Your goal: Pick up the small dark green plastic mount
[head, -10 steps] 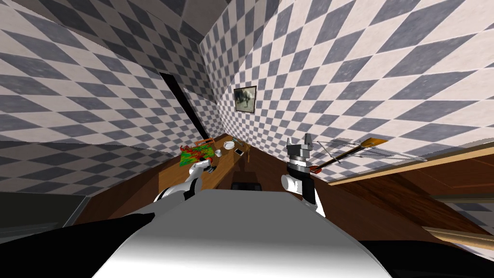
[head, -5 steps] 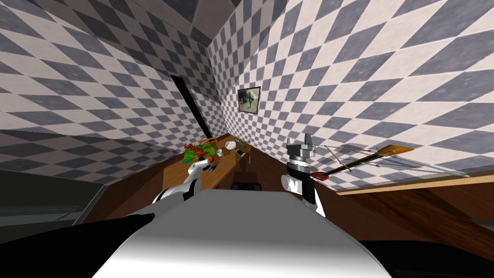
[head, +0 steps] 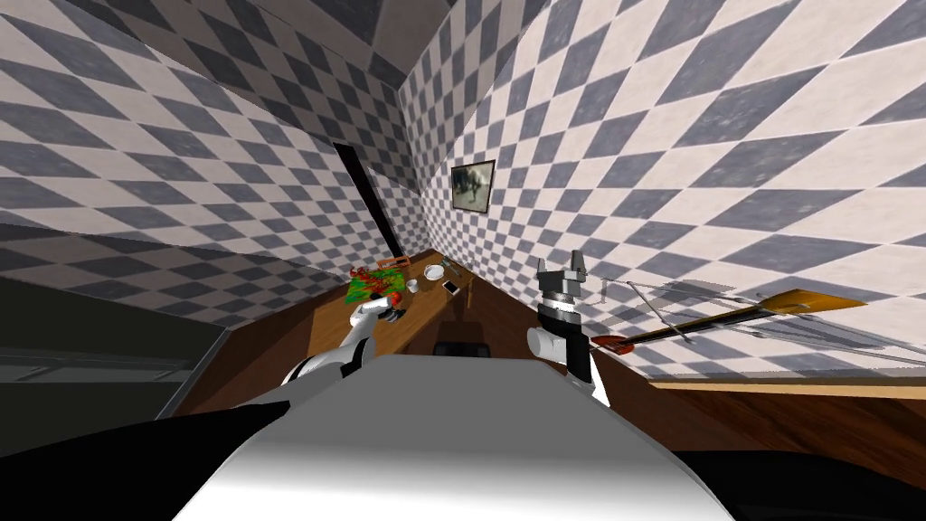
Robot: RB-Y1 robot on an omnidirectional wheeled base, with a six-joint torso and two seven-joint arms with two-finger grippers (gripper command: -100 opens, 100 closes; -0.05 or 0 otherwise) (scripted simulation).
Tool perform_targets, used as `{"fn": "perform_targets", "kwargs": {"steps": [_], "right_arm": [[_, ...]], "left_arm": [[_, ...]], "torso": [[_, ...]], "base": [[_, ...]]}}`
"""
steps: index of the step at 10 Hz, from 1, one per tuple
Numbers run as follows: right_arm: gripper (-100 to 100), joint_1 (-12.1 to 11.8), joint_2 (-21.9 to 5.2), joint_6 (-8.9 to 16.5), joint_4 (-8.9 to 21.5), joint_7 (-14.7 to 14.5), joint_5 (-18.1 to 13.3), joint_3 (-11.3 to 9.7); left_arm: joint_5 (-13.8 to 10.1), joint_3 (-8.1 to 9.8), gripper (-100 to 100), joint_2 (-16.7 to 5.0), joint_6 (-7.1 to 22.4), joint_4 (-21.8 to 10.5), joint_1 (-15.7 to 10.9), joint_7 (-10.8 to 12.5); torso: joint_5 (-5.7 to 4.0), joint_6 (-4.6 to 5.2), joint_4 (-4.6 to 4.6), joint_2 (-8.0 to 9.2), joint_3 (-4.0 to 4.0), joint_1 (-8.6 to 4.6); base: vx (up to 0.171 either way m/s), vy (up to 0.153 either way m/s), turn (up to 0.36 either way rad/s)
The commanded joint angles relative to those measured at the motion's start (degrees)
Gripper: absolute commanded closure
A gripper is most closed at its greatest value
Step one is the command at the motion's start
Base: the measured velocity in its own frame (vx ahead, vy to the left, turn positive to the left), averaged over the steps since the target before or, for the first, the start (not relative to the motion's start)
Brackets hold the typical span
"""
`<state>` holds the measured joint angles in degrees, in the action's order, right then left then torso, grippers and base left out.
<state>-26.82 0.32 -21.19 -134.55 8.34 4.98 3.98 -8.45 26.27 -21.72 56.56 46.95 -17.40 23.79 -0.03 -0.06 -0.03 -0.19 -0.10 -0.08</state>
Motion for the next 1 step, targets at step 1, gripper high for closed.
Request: {"fn": "perform_targets", "kwargs": {"steps": [1], "right_arm": [[0,0.0,0.0,0.0,0.0,0.0,0.0,0.0]], "left_arm": [[0.0,0.00,0,0.0,0.0,0.0,0.0,0.0]], "torso": [[0.00,0.00,0.00,0.00,0.00,0.00]], "base": [[0.003,-0.006,-0.002]]}}
